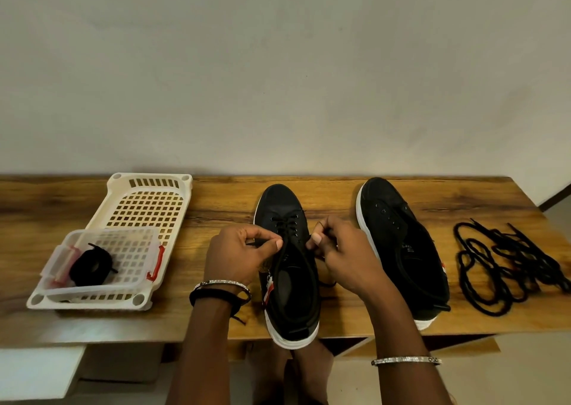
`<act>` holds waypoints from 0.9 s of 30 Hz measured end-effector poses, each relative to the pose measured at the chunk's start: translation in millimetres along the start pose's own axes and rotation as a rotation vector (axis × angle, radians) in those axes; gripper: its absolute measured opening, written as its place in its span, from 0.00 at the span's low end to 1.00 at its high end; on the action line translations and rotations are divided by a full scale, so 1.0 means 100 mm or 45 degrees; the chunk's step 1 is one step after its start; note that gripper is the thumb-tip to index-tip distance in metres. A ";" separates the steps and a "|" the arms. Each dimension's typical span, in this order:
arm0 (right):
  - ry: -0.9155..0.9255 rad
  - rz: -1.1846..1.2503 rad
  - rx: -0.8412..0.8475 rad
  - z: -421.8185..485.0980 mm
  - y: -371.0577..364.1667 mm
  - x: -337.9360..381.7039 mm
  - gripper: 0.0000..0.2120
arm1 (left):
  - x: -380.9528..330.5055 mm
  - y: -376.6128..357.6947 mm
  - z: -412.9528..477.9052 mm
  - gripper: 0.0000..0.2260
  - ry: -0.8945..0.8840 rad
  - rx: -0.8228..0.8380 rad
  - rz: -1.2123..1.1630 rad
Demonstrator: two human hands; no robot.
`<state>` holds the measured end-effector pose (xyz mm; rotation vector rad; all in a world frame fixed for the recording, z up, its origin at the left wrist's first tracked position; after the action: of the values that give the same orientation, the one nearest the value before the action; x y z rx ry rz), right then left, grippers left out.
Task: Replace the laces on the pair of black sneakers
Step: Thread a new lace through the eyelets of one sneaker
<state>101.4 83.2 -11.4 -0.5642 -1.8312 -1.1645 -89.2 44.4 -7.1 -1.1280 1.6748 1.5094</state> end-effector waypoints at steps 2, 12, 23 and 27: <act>0.015 0.008 -0.008 0.00 0.00 0.00 0.07 | -0.01 -0.01 0.00 0.03 0.006 -0.004 0.041; -0.024 0.010 0.010 -0.01 0.01 0.01 0.08 | 0.09 0.04 0.01 0.02 0.060 -0.009 -0.016; -0.069 0.304 -0.175 -0.15 0.24 -0.16 0.06 | 0.16 0.12 0.00 0.02 0.144 -0.042 -0.002; -0.041 0.259 -0.144 -0.07 0.17 -0.08 0.06 | 0.20 0.10 0.03 0.03 0.128 0.003 -0.041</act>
<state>121.4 85.4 -8.6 -0.8182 -1.6978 -1.1309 -107.2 43.7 -20.1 -1.2428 1.7156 1.4519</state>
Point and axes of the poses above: each hand's wrist, its own z-axis towards the middle knuckle, its own y-axis out of the back of the hand, x = y × z, the point moved 5 cm from there along z, towards the middle knuckle, and after that the axes turned 13 degrees about x, right-handed, at the moved point
